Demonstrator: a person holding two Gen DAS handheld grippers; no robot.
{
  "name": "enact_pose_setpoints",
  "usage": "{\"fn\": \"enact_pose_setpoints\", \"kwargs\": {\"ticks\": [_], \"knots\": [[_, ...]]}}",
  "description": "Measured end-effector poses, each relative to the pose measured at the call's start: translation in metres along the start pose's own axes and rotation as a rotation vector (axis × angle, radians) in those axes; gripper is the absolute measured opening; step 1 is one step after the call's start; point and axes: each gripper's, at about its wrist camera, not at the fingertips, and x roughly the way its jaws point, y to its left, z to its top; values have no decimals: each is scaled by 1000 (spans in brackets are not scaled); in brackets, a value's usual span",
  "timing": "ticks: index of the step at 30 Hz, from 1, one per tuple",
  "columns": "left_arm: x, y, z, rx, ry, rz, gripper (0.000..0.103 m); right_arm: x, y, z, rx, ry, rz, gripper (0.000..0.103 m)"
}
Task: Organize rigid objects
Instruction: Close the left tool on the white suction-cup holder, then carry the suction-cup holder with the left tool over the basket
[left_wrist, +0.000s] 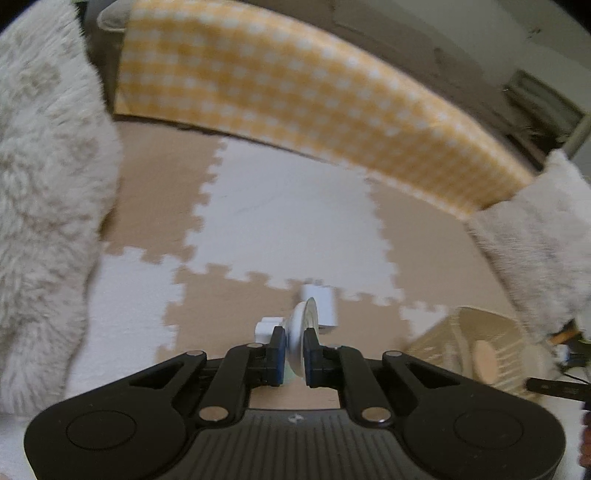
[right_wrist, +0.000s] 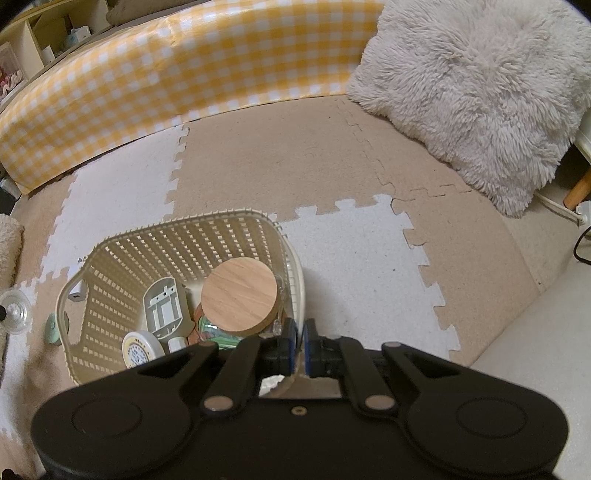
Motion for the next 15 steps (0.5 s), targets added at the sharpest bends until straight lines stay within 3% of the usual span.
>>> {"fn": "enact_pose_setpoints", "kwargs": {"ticks": [5, 15], "knots": [[-10, -25, -6, 8, -10, -142, 11, 0, 0, 0, 0, 0, 0, 5], [-22, -88, -14, 114, -17, -308, 11, 0, 0, 0, -3, -1, -1, 5]]}}
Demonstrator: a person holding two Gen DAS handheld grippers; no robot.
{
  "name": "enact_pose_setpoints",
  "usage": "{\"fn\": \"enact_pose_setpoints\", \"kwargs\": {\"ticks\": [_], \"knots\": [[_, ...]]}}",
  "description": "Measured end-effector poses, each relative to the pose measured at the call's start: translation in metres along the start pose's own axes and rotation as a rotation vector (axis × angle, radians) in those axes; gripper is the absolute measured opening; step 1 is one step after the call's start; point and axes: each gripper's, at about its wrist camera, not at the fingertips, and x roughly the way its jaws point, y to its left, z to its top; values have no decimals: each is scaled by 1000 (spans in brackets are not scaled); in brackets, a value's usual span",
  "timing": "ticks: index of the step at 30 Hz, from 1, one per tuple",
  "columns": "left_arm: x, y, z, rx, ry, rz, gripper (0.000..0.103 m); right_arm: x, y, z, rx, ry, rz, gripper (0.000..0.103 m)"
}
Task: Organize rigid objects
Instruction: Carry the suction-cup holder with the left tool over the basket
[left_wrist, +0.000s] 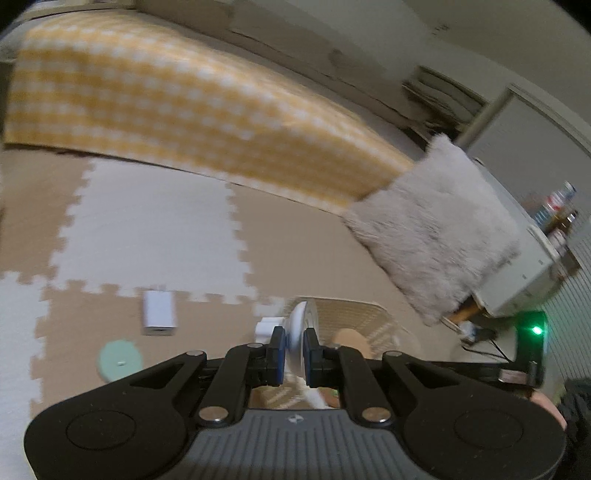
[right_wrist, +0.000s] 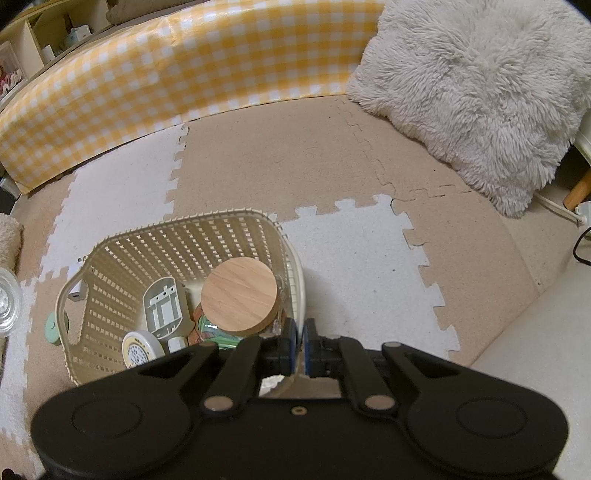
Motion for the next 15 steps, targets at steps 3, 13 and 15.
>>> {"fn": "enact_pose_setpoints", "kwargs": {"ticks": [3, 13, 15], "knots": [[14, -19, -1, 65, 20, -4, 11, 0, 0, 0, -1, 0, -1, 5], [70, -73, -18, 192, 101, -15, 11, 0, -1, 0, 2, 0, 3, 5], [82, -83, -23, 236, 118, 7, 11, 0, 0, 0, 3, 0, 3, 5]]}}
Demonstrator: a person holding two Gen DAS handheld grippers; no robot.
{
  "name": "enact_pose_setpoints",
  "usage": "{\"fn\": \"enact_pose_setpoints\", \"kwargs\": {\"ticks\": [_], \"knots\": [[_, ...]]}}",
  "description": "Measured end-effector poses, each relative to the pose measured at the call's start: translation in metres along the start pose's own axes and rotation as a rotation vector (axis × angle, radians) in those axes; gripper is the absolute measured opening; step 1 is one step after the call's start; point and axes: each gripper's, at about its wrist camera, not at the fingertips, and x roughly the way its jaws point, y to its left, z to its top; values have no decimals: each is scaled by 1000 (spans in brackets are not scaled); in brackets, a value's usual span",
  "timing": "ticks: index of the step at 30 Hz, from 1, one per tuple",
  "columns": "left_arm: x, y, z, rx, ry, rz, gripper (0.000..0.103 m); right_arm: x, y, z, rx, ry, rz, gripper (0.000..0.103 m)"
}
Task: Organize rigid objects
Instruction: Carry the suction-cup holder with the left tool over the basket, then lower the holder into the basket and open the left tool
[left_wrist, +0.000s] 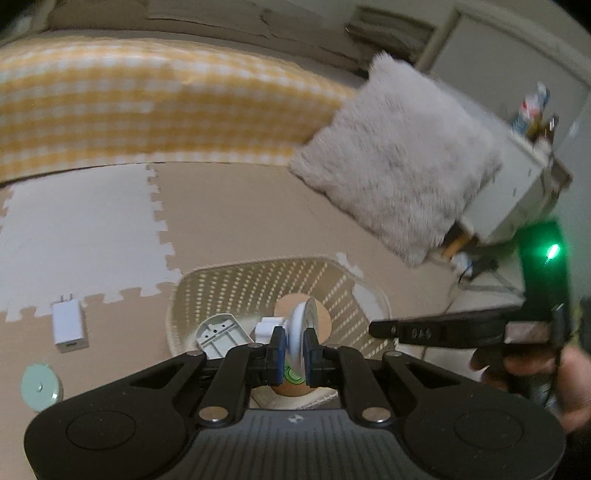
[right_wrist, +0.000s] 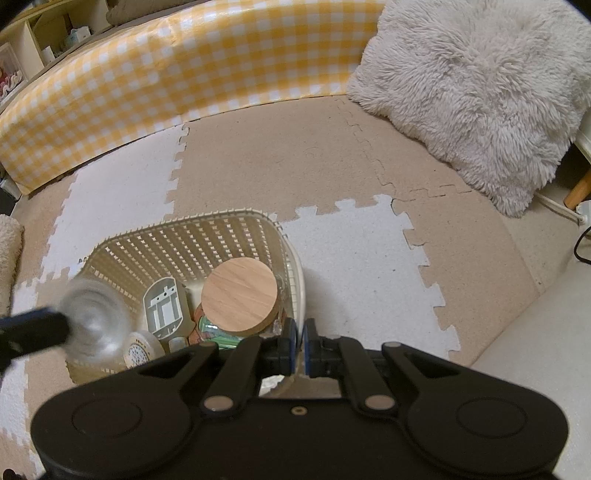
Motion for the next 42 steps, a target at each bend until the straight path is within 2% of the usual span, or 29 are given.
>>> {"fn": "enact_pose_setpoints", "kwargs": {"ticks": [10, 21, 23, 24, 30, 42], "knots": [[51, -17, -4, 85, 128, 30, 11, 0, 0, 0, 0, 0, 0, 5], [72, -21, -11, 154, 216, 66, 13, 0, 0, 0, 1, 0, 0, 5], [72, -20, -9, 139, 227, 66, 23, 0, 0, 0, 0, 0, 0, 5], [72, -20, -8, 132, 229, 67, 33, 0, 0, 0, 0, 0, -1, 5], [65, -19, -7, 117, 223, 78, 43, 0, 0, 0, 1, 0, 0, 5], [39, -30, 1, 117, 165, 67, 79, 0, 0, -1, 1, 0, 0, 5]]}}
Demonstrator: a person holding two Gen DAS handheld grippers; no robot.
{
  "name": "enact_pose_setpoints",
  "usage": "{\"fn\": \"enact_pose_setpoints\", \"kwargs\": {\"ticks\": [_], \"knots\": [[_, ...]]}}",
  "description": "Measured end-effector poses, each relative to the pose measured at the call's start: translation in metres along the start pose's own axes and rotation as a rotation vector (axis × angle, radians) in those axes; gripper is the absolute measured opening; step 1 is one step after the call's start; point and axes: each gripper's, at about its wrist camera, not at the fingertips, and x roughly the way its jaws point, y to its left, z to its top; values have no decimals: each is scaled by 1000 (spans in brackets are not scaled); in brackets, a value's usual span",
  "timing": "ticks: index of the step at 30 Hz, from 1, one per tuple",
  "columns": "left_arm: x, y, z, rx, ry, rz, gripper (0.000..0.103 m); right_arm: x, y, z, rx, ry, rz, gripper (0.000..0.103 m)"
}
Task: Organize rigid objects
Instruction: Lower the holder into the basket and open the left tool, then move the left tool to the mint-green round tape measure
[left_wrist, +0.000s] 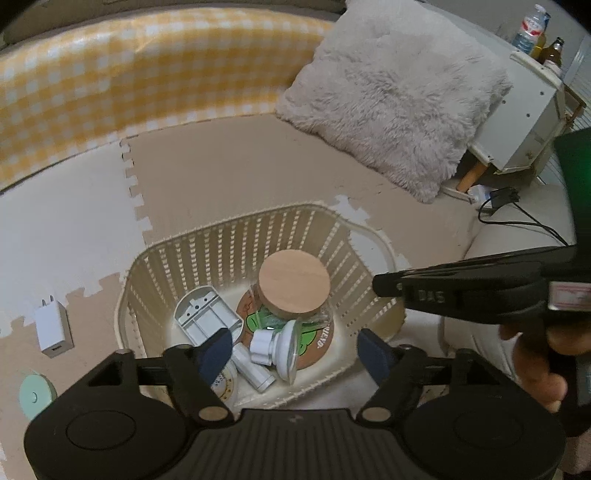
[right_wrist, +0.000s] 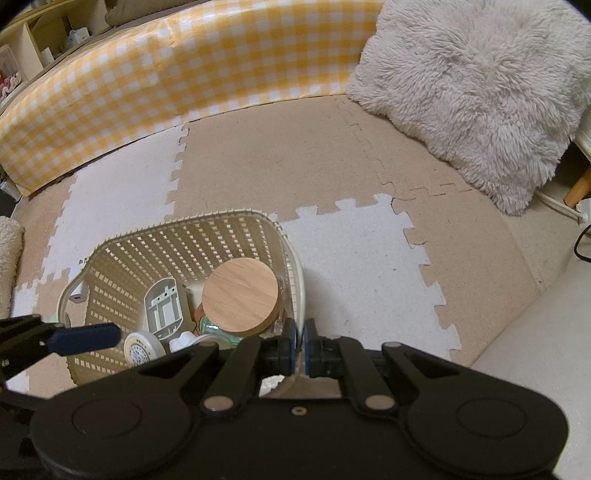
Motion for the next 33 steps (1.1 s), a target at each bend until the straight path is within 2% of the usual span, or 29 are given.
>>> {"fn": "enact_pose_setpoints", "kwargs": {"ticks": [3, 7, 15, 24, 33], "knots": [[-10, -4, -1, 14, -20, 7, 87, 0, 0, 0, 0, 0, 0, 5], [-24, -7, -3, 33, -45, 26, 90, 0, 0, 0, 0, 0, 0, 5], [-55, 1, -8, 22, -105, 30, 103, 0, 0, -1, -3, 0, -1, 5], [-90, 31, -13, -29, -165, 78, 103, -1, 1, -2, -6, 0, -3, 5], [-115, 88, -12, -141, -258, 218, 103, -1, 1, -1, -13, 0, -9, 5]]}}
